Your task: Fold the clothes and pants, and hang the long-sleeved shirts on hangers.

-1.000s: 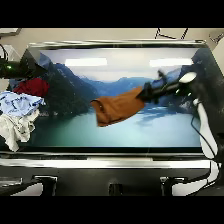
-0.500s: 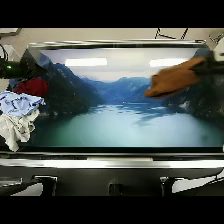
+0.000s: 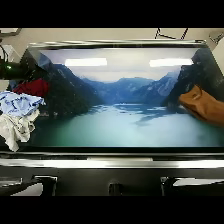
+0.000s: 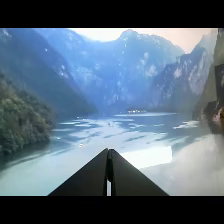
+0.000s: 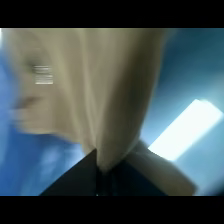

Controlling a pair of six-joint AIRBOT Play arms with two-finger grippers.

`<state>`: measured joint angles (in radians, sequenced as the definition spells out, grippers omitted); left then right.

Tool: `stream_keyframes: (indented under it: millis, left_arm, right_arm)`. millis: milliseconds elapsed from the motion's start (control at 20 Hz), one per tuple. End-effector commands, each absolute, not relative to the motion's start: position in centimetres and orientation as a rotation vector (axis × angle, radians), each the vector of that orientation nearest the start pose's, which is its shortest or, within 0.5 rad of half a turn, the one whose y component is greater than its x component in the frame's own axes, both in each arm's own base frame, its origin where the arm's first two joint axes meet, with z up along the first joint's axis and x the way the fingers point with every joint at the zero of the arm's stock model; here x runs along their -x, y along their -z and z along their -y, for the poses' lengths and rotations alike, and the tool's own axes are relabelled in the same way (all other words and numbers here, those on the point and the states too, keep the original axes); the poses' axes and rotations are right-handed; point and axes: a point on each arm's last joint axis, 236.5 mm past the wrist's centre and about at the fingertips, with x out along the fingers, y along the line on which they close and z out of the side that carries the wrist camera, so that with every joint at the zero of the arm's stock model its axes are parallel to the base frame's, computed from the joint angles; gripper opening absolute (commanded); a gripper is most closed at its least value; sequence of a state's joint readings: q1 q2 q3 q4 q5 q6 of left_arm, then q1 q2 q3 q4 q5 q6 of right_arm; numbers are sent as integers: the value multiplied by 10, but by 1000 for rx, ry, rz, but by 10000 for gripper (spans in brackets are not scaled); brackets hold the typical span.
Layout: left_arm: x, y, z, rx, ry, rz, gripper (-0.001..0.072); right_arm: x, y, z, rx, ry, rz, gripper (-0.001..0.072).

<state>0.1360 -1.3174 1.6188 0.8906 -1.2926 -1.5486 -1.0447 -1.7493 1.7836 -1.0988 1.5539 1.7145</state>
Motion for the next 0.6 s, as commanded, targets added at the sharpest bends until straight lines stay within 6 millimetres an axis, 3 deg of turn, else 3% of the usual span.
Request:
stream_keyframes:
  millis: [0, 150, 300, 550]
  left_arm:
    - [-443, -204, 84, 563, 380, -915, 21]
    - [-443, -204, 84, 563, 380, -914, 21]
    - [-443, -204, 84, 563, 380, -914, 21]
    - [-443, -204, 84, 561, 381, -914, 21]
  right_arm:
    - [-221, 23, 337, -1196, 785, -1256, 33]
    - [-185, 56, 297, -1253, 840, -1279, 33]
    - [-160, 71, 270, -1223, 911, -1273, 32]
    - [-149, 67, 265, -1174, 962, -1237, 33]
